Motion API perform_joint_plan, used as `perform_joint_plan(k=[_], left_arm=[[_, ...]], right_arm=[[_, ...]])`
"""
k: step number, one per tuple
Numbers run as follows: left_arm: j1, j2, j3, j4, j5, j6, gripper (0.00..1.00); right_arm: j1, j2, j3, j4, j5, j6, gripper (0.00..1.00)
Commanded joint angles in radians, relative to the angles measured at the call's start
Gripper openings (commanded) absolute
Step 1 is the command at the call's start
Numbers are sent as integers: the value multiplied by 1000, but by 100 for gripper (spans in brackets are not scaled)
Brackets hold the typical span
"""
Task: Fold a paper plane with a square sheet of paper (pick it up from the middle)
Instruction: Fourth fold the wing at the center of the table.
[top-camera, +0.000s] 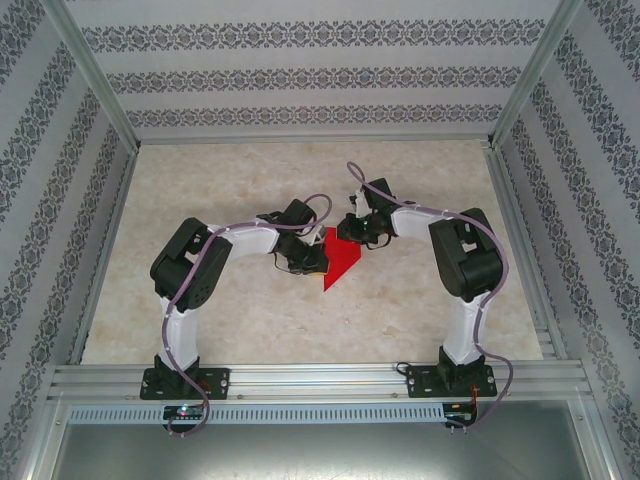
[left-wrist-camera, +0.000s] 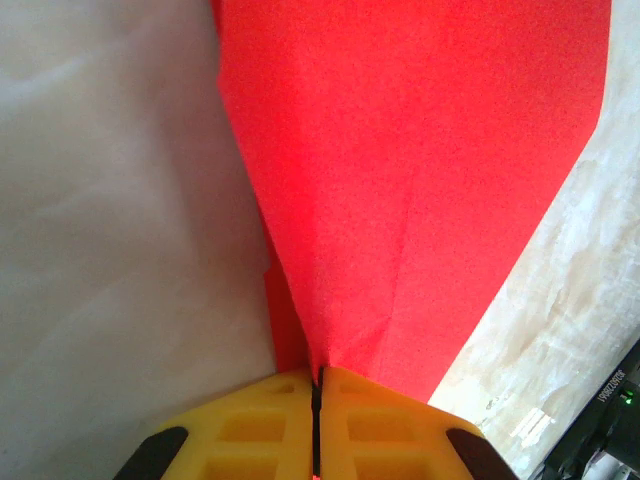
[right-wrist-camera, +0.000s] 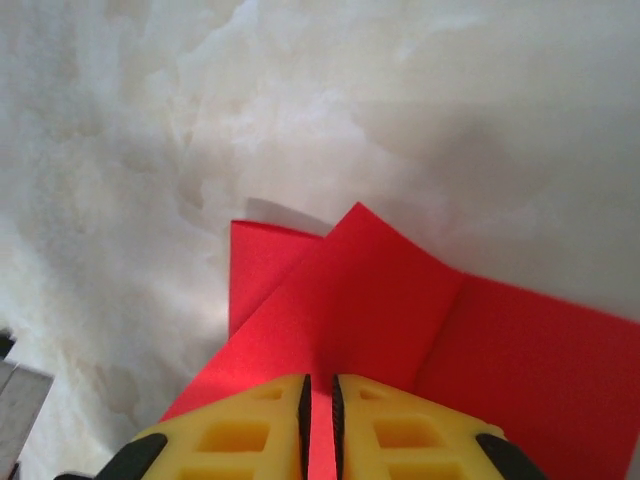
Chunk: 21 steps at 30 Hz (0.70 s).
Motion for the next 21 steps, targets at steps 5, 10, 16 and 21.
perform_joint_plan(k=[5, 10, 16, 21], left_arm=[[-12, 68, 11, -70, -92, 54, 9], [-13, 72, 16, -74, -94, 63, 8], [-12, 60, 16, -69, -96, 65, 7], [-13, 41, 16, -62, -88, 60, 7]], right_arm=[[24, -94, -132, 139, -118, 168, 14], [62, -105, -194, 191, -130, 242, 12], [73, -82, -215, 215, -135, 264, 11], [70, -63, -217, 177, -106, 233, 10]])
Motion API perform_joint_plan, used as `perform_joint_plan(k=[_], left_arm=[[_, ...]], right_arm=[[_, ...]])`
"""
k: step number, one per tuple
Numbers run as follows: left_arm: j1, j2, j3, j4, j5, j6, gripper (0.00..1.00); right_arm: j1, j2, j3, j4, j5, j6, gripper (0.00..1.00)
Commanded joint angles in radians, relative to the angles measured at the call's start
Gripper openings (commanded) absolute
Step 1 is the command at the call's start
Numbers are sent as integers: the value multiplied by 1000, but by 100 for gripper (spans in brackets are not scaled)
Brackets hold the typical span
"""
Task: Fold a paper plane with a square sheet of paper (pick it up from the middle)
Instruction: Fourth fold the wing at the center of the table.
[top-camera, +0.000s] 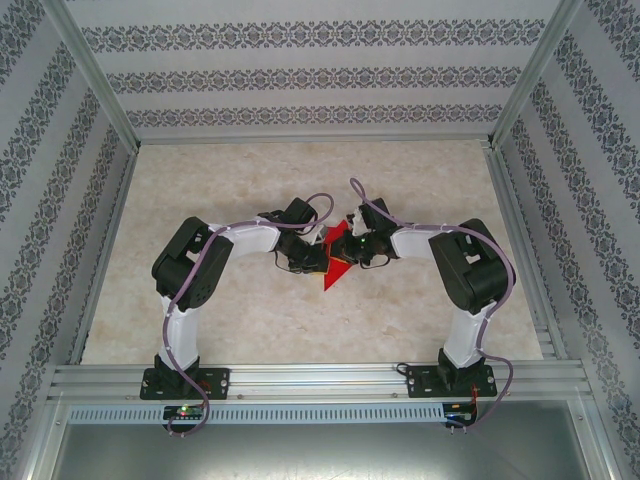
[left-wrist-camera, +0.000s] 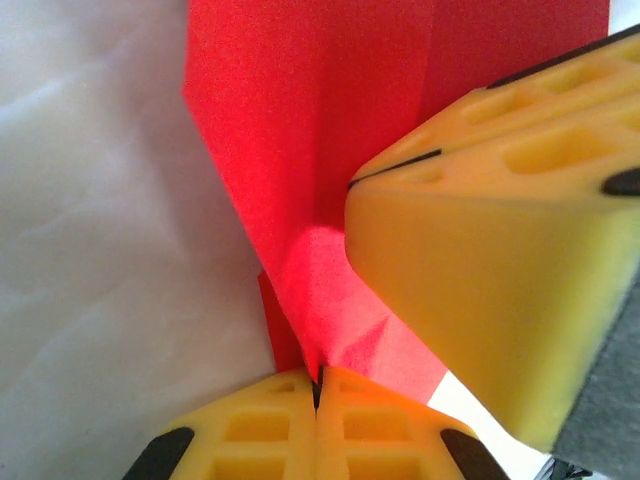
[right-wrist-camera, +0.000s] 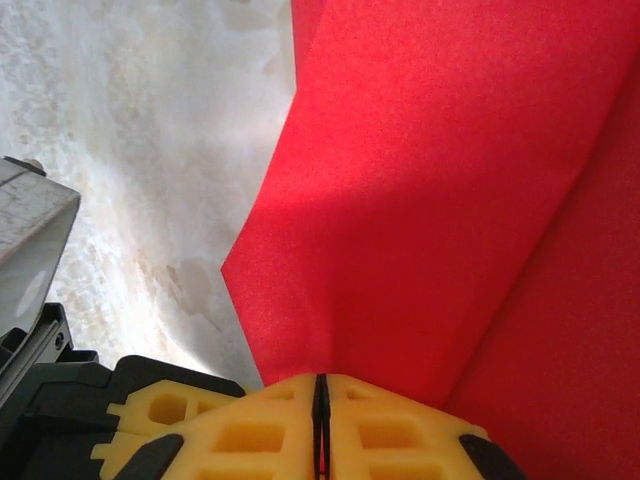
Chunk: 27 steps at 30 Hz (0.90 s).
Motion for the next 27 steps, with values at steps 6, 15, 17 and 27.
perform_joint_plan(k=[6, 15, 17, 27], left_arm=[[-11, -2, -4, 6, -36, -13, 9], [-14, -57, 16, -15, -44, -27, 15], [-15, -73, 14, -31, -62, -25, 20], [-49, -77, -3, -43, -87, -39, 27]], right_arm=[[-11, 41, -23, -15, 25, -22, 10], [-21, 63, -19, -29, 33, -13, 9], [-21, 67, -17, -36, 33, -11, 9], [-26, 78, -25, -24, 28, 3, 9]])
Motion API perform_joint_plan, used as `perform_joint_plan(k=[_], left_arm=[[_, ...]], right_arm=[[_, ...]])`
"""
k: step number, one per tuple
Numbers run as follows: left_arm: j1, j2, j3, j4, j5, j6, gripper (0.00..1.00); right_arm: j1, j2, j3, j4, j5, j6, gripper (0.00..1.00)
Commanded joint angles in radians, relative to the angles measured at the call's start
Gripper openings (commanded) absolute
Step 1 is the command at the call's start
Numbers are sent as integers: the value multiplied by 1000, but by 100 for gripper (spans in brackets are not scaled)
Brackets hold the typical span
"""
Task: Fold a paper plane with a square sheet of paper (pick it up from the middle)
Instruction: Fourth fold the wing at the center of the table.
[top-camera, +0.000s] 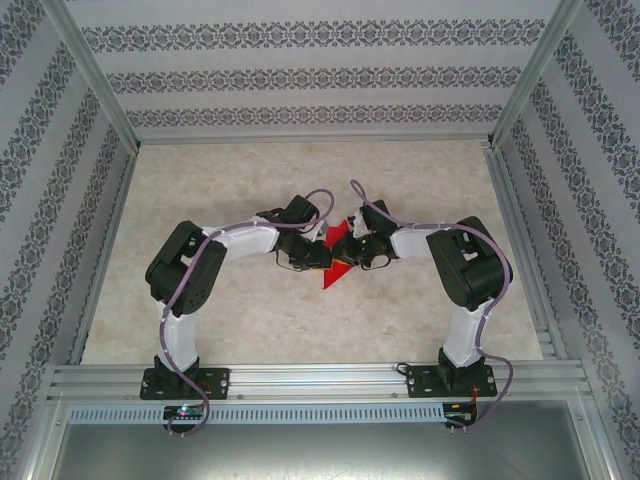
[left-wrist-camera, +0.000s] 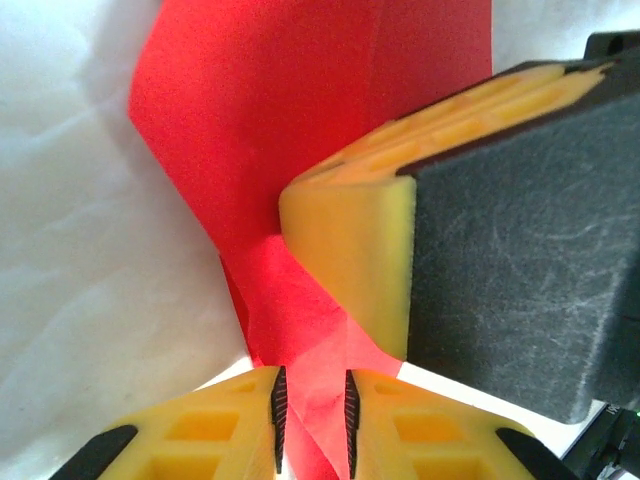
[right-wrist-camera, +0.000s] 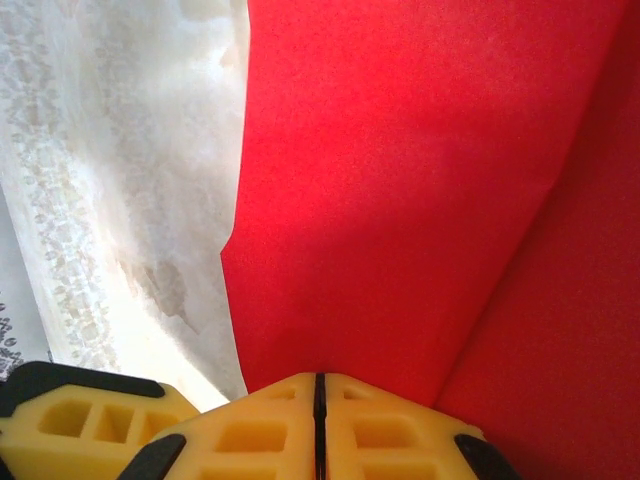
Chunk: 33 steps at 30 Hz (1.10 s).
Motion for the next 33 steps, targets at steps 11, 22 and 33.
perform_joint_plan(k=[11, 22, 33], left_arm=[[-54, 4, 11, -118, -114, 23, 30], [-70, -22, -24, -32, -50, -14, 31], [-80, 1, -13, -86, -98, 10, 26]], right_arm=[[-21, 48, -35, -20, 37, 3, 8], [-28, 57, -44, -5, 29, 6, 8], [-33, 52, -47, -5, 25, 2, 7]])
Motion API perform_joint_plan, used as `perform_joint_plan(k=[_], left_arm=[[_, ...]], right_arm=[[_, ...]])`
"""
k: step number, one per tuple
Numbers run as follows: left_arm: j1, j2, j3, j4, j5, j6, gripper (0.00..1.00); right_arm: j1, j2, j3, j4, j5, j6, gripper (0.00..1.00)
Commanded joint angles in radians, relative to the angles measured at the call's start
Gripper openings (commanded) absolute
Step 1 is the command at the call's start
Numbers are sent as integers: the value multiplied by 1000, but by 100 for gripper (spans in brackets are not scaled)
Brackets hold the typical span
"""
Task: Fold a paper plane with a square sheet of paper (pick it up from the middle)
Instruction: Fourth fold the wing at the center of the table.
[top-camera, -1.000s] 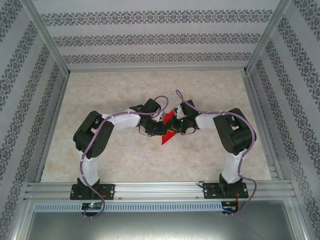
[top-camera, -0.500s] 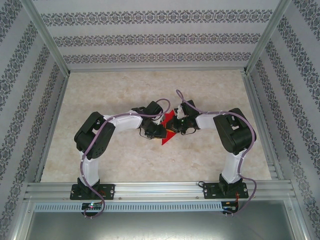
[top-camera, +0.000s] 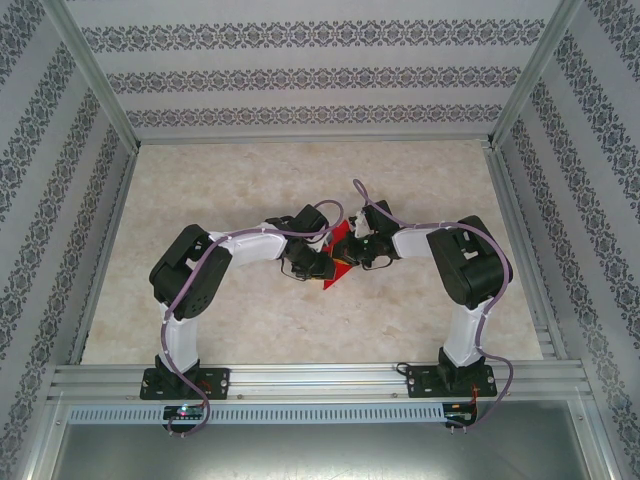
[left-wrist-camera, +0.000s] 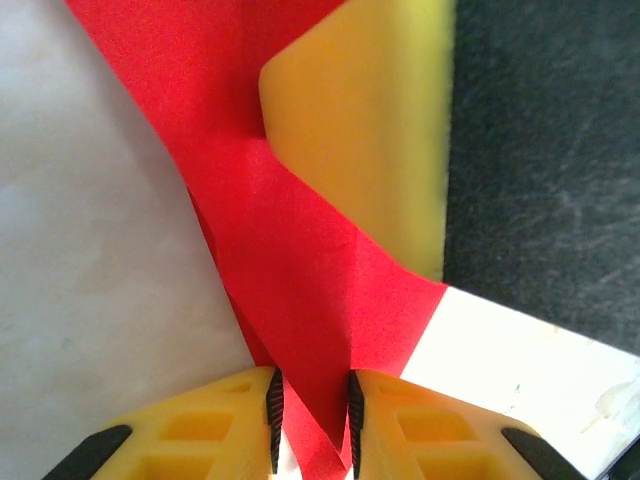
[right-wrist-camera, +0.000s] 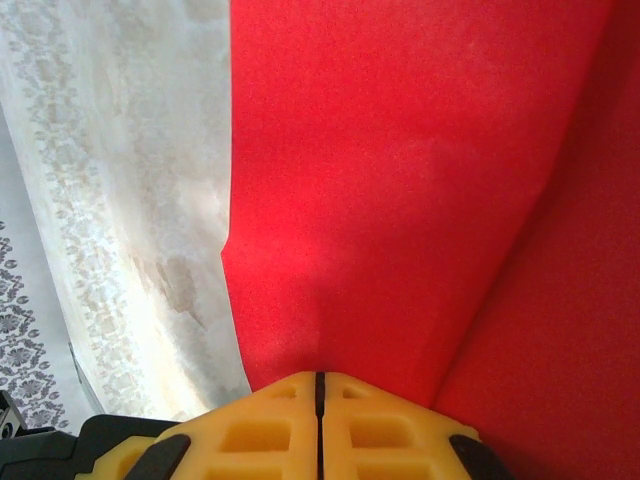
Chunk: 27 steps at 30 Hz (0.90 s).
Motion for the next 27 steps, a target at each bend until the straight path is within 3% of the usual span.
perform_joint_plan(k=[1, 13, 27], left_arm=[[-14, 5, -1, -36, -18, 14, 25], [-3, 9, -30, -20, -3, 14, 16], [9, -2, -61, -5, 9, 12, 15]], right_arm=[[-14, 43, -34, -35, 66, -2, 7], [-21, 38, -40, -41, 69, -14, 6], [-26, 46, -36, -55, 77, -31, 6]])
